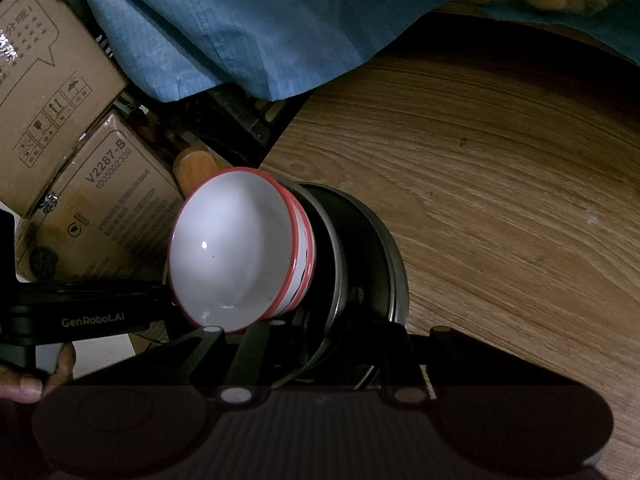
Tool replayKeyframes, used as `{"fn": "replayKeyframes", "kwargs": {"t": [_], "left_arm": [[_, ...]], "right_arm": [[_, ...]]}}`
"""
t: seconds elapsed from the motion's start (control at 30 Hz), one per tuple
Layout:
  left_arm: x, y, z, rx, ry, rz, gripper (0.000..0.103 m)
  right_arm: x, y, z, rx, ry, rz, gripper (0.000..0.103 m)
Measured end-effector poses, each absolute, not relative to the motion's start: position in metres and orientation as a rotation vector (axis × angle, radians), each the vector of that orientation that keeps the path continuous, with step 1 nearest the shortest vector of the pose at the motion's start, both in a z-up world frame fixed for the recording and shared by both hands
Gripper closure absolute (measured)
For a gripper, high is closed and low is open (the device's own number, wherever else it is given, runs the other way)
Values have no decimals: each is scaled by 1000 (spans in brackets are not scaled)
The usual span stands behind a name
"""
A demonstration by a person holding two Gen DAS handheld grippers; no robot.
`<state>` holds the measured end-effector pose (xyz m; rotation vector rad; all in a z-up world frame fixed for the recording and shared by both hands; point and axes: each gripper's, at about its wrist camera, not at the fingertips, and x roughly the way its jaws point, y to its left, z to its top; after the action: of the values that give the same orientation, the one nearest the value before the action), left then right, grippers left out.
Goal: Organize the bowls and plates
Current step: 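Lower the bowl stack onto the steel plates with both tools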
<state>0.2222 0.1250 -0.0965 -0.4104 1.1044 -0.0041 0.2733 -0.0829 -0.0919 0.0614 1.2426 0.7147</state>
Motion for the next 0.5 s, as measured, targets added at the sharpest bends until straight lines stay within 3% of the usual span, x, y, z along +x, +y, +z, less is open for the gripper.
{"fn": "replayKeyframes", "kwargs": {"t": [0.5], "left_arm": [[222, 123, -97, -399, 1104, 3, 88]], "right_arm": [[273, -82, -92, 54, 1239, 716, 82]]}}
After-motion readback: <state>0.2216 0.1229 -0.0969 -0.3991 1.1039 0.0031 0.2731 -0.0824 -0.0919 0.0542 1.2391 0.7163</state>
